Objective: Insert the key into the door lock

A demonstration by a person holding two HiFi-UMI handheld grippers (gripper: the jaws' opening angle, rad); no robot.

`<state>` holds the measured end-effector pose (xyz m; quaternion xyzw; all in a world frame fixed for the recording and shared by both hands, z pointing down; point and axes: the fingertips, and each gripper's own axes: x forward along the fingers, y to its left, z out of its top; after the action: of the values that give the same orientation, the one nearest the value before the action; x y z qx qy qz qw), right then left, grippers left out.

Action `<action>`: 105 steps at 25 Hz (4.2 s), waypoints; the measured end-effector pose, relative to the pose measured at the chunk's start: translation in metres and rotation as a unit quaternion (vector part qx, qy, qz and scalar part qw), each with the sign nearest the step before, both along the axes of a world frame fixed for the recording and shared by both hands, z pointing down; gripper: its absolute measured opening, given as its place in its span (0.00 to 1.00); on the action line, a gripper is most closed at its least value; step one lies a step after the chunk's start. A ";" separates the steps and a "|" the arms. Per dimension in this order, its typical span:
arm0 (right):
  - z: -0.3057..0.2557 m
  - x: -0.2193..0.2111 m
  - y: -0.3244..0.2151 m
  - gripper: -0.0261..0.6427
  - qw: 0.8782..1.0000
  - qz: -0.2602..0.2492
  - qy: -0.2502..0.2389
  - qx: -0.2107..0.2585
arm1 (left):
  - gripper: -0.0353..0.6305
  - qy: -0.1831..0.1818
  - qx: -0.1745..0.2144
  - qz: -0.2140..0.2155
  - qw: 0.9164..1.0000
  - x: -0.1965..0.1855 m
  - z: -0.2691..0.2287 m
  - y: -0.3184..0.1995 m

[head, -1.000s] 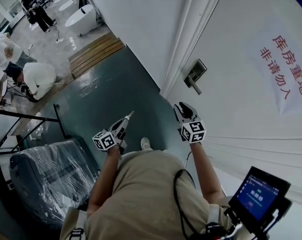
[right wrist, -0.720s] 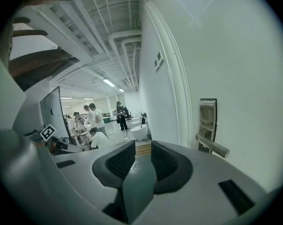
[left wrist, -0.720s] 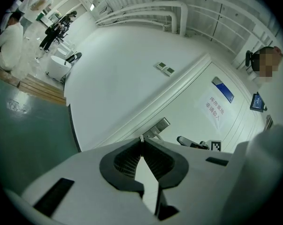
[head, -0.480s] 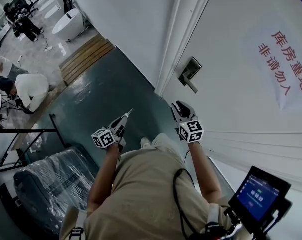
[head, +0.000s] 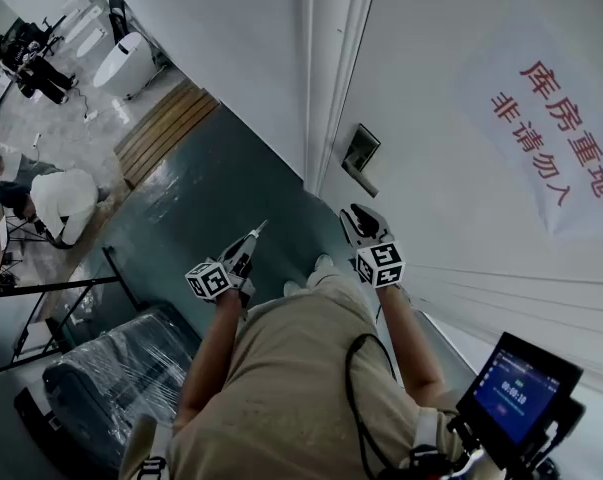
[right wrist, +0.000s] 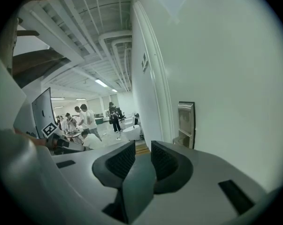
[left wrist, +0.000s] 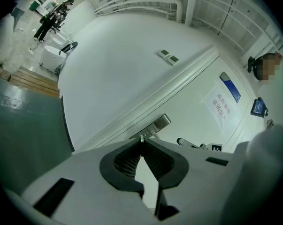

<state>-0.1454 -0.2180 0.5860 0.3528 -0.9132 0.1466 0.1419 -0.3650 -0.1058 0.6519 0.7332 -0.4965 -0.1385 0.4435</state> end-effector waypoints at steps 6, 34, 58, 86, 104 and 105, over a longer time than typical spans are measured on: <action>-0.012 0.014 -0.031 0.20 1.000 -0.005 0.002 0.011 | 0.10 0.006 0.000 0.026 1.000 0.034 -0.012 -0.046; -0.004 0.059 -0.060 0.20 0.998 -0.012 0.028 0.048 | 0.10 0.178 -0.016 0.044 0.983 0.144 0.046 -0.198; -0.010 0.076 -0.074 0.20 0.996 -0.007 0.054 0.067 | 0.10 0.263 -0.065 0.017 0.962 0.196 0.080 -0.236; -0.007 0.077 -0.073 0.20 0.997 -0.016 0.047 0.059 | 0.10 0.270 -0.066 -0.016 0.960 0.192 0.092 -0.241; -0.003 0.069 -0.073 0.20 0.997 -0.022 0.052 0.049 | 0.10 0.284 -0.063 -0.015 0.957 0.194 0.092 -0.243; -0.002 0.070 -0.073 0.20 0.997 -0.021 0.053 0.047 | 0.10 0.286 -0.066 -0.014 0.956 0.195 0.093 -0.243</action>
<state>-0.0753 -0.2910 0.5841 0.3467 -0.9177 0.0814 0.1761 -0.1695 -0.3483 0.7446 0.6251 -0.3669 -0.3160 0.6122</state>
